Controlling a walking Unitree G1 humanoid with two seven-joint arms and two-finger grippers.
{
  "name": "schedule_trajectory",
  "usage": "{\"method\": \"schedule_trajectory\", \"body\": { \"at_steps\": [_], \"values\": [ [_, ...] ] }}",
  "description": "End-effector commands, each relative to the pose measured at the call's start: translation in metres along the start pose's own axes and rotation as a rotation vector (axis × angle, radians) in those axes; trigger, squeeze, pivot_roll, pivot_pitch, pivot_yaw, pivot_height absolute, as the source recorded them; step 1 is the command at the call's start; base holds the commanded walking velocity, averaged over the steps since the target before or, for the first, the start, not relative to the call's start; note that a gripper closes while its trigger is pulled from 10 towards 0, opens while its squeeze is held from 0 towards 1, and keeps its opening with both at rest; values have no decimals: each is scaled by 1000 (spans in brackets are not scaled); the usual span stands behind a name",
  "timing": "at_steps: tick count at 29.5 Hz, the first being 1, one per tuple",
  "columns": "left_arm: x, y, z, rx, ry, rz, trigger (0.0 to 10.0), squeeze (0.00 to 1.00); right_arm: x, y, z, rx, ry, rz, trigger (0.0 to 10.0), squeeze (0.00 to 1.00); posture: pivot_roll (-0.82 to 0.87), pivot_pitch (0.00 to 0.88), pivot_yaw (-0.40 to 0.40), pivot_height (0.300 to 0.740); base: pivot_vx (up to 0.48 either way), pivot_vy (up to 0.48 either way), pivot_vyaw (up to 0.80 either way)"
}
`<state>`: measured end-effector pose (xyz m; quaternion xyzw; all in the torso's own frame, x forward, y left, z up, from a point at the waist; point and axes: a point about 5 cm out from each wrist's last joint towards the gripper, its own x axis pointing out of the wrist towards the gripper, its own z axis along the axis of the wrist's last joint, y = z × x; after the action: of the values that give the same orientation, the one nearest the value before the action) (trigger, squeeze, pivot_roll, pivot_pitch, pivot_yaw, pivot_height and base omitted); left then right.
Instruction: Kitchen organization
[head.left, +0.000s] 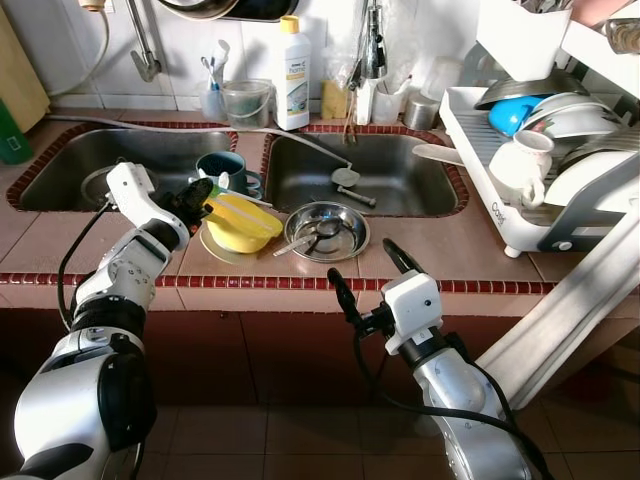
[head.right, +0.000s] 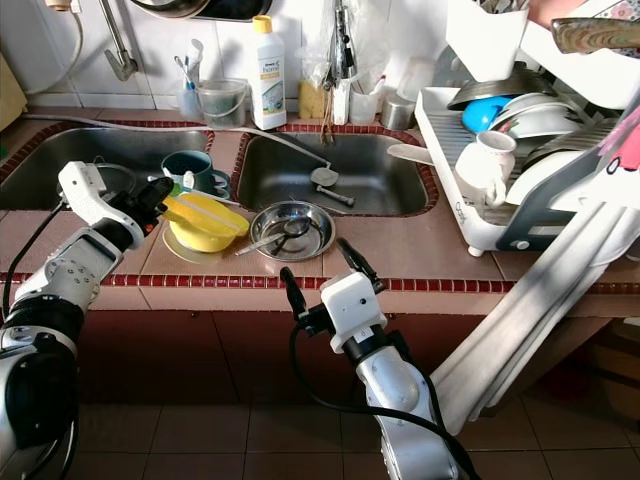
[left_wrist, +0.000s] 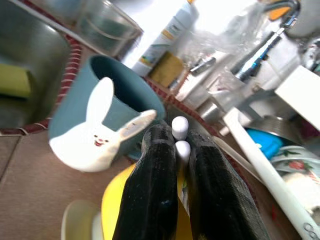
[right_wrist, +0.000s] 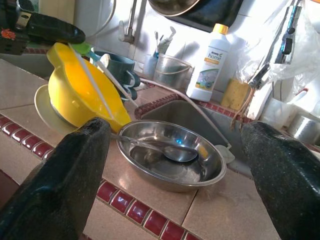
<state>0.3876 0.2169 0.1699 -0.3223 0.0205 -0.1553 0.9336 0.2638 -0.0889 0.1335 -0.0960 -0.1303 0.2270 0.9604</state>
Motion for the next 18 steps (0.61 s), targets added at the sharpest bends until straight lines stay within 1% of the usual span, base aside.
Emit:
{"method": "schedule_trajectory", "body": {
  "at_steps": [1,7,9,13,16,18],
  "values": [
    [-3,4,-4,-8,12,18,10000,0,2,1,-1,0,7,9,10000,0,-113,32,24,740,0,0,0],
    [-5,9,0,-23,-11,60,10000,0,1,1,-1,2,7,8,10000,0,-113,33,26,740,0,0,0],
    [-6,11,1,-41,-23,75,10000,0,1,1,-1,2,8,6,10000,0,-113,32,27,740,0,0,0],
    [-7,11,1,-57,-32,83,10000,0,1,2,-1,2,8,5,10000,0,-113,31,28,740,0,0,0],
    [-7,13,8,-125,-98,86,10000,0,1,2,-1,3,8,5,10000,0,-114,30,26,740,0,0,0],
    [-8,13,11,-142,-115,89,10000,0,1,2,-1,3,7,6,10000,0,-114,30,26,740,0,0,0]
  ]
}}
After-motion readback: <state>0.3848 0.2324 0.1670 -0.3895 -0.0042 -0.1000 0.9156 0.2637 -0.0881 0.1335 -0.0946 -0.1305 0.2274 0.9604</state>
